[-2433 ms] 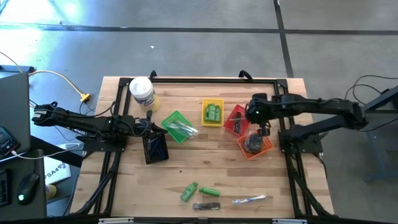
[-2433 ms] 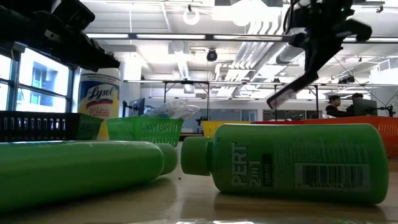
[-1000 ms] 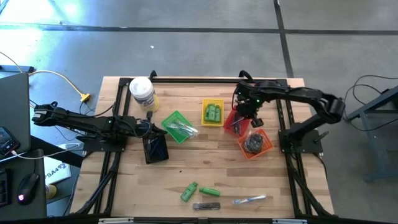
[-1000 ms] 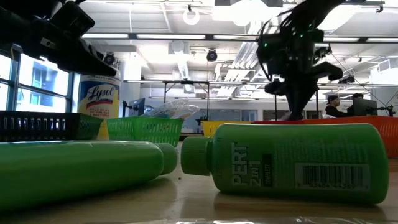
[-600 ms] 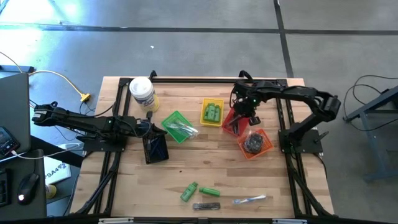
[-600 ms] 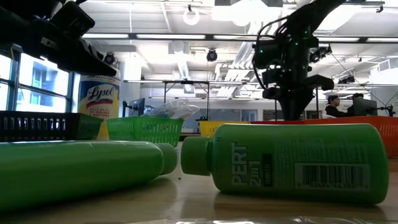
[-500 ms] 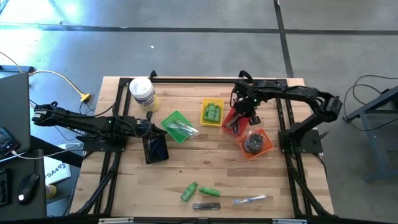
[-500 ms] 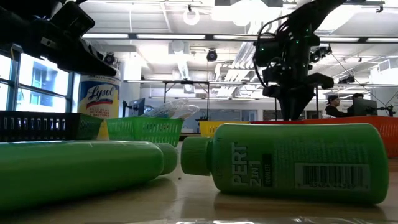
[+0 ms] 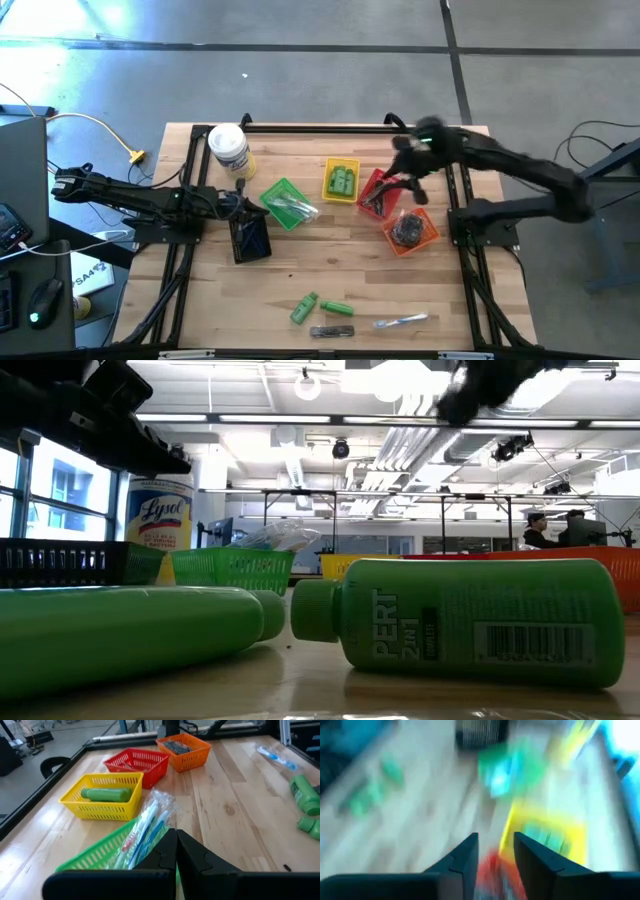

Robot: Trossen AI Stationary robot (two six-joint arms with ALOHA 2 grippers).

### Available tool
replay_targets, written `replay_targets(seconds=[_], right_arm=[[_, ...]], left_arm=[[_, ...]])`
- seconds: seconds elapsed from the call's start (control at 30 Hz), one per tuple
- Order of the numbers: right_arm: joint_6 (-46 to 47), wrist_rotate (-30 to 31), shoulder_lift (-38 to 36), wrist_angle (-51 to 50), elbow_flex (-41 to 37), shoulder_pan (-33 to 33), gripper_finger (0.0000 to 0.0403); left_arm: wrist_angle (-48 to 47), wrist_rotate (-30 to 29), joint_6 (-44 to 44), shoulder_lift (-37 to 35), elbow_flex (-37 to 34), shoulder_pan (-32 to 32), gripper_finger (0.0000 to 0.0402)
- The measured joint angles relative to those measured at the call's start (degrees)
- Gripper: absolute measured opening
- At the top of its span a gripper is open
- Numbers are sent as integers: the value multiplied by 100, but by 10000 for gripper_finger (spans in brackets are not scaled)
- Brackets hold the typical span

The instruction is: Pick & Place Travel size toiletries

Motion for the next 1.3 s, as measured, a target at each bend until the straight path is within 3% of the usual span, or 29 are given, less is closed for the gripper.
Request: replay_targets(seconds=[0.3, 0.53, 0.63, 0.93, 1.13, 1.3], right_arm=[[2415, -194, -2415, 1440, -247, 598, 14], [4257, 426, -4031, 3677, -1966, 1001, 3], [4427, 790, -4628, 3864, -2755, 1100, 3], [4461, 1273, -5444, 4326, -4152, 1173, 3], [4608, 1221, -5448, 4533, -4618, 1186, 3], [4853, 1079, -5406, 4850, -4899, 1488, 3]], left_arm=[[68, -268, -170, -2, 0, 0, 0], [101, -718, -315, -2, 0, 0, 0], [194, -793, -316, -4, 0, 0, 0], [294, -787, -489, -4, 0, 0, 0], [256, -1317, -481, -4, 0, 1, 0], [252, -1413, -443, -4, 0, 0, 0]])
